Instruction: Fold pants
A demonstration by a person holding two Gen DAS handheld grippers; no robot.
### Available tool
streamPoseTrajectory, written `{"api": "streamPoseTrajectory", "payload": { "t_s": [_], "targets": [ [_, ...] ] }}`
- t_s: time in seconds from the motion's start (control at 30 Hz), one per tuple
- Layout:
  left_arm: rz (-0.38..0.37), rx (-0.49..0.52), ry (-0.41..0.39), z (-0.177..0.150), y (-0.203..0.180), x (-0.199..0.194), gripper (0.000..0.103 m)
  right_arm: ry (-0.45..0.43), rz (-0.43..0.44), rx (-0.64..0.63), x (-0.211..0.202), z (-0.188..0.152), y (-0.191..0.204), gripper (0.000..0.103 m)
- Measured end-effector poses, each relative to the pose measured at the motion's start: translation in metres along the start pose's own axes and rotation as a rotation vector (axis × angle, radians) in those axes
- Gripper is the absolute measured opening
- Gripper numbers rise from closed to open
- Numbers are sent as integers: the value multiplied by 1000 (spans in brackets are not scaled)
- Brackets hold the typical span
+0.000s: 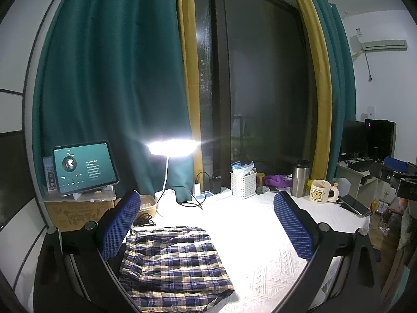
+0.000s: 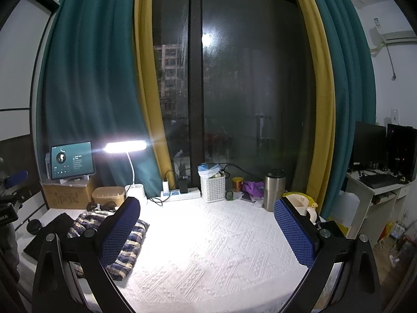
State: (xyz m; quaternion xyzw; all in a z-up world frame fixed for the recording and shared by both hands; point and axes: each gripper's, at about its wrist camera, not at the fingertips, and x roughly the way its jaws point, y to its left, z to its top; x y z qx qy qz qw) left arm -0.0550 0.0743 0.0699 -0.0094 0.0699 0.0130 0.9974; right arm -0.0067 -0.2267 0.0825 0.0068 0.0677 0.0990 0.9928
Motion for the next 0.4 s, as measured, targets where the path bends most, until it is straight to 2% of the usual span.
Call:
{"api": "streamPoseTrajectory", "payload": {
  "t_s": [0.4],
  "targets": [
    [-4, 26, -2, -1, -5, 0, 101, 1, -1, -1, 0, 0, -2, 103]
  ]
}}
